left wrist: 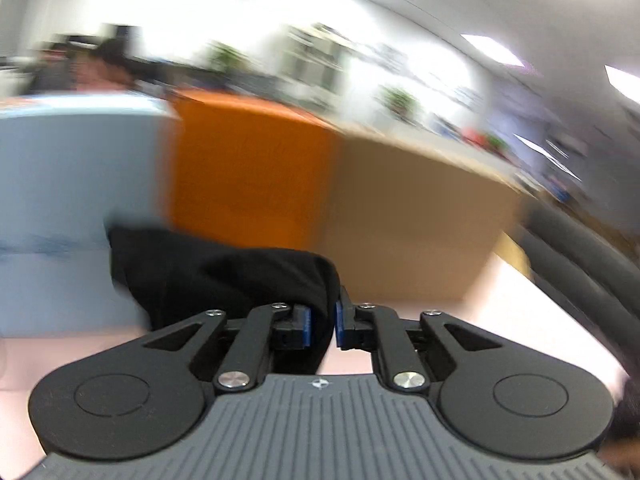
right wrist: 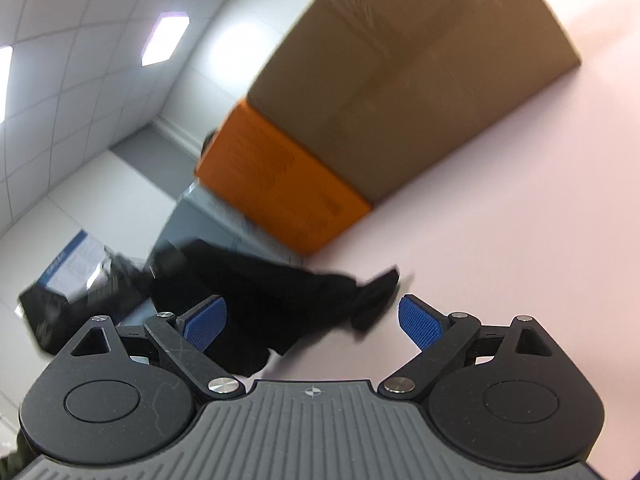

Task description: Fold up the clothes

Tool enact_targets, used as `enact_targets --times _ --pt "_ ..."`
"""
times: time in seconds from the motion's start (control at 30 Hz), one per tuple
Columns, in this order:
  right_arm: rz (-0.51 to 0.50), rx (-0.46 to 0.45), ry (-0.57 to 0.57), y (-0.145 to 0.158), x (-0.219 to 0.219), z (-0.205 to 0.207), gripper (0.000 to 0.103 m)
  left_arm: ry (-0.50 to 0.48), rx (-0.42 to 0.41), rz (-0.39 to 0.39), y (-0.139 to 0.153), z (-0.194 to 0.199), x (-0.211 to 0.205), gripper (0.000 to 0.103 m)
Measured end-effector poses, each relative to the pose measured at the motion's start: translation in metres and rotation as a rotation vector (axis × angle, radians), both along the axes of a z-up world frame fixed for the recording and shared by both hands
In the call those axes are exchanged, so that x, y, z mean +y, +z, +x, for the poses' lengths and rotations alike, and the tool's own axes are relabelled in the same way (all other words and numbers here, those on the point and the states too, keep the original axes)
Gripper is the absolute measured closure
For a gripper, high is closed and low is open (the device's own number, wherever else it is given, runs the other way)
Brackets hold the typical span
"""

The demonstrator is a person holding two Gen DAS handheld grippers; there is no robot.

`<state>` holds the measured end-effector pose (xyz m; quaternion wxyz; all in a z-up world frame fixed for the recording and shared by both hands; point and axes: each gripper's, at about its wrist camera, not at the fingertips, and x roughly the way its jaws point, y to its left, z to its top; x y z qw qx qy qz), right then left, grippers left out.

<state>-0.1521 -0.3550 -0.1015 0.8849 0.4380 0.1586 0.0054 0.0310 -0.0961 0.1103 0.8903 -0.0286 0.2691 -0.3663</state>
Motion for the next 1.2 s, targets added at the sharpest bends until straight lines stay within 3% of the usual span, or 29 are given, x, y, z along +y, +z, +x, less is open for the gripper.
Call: enact_targets --times 0.07,0.13,0.23,0.33,0.47,0.57,0.7,0.8,0.93,1.13,1.17,1.2 --pt "-0.014 -0.017 -0.064 0.004 -0.006 -0.009 0.01 -0.219 0.094 0.064 -0.028 -0.023 -0.038 0.052" --pt "-0.025 -0.027 -0.138 0.007 -0.014 -0.021 0.01 -0.393 0.157 0.125 -0.056 -0.053 -0.061 0.043" --pt "-0.025 -0.014 -0.207 0.005 -0.021 -0.029 0.004 -0.424 0.205 0.157 -0.08 -0.082 -0.062 0.022" --pt "-0.009 0.012 -0.204 0.0 -0.023 -0.024 0.004 -0.311 0.265 0.098 -0.087 -0.078 -0.041 0.021" --pt "-0.068 0.085 -0.067 -0.001 -0.011 0.003 0.003 -0.082 0.285 0.024 -0.078 -0.057 -0.001 0.016" --pt "-0.235 0.147 0.079 0.004 0.004 0.034 0.003 0.123 0.301 0.044 -0.08 -0.043 0.024 0.015" --pt "-0.574 0.172 0.326 0.016 0.036 0.088 0.003 0.309 0.339 0.065 -0.094 -0.026 0.046 0.015" --pt "-0.825 0.17 0.489 0.015 0.067 0.128 0.003 0.393 0.336 0.081 -0.104 -0.025 0.05 0.015" --pt "-0.973 0.143 0.608 0.0 0.096 0.169 0.003 0.467 0.312 0.068 -0.114 -0.022 0.06 0.015" --pt "-1.163 0.062 0.748 -0.025 0.138 0.213 0.003 0.495 0.334 0.067 -0.121 -0.017 0.066 0.015" --pt "-1.17 0.051 0.763 -0.028 0.143 0.22 0.009 0.499 0.338 0.067 -0.122 -0.017 0.067 0.015" --pt "-1.129 0.049 0.772 -0.029 0.142 0.229 0.036 0.503 0.342 0.067 -0.124 -0.016 0.068 0.015"
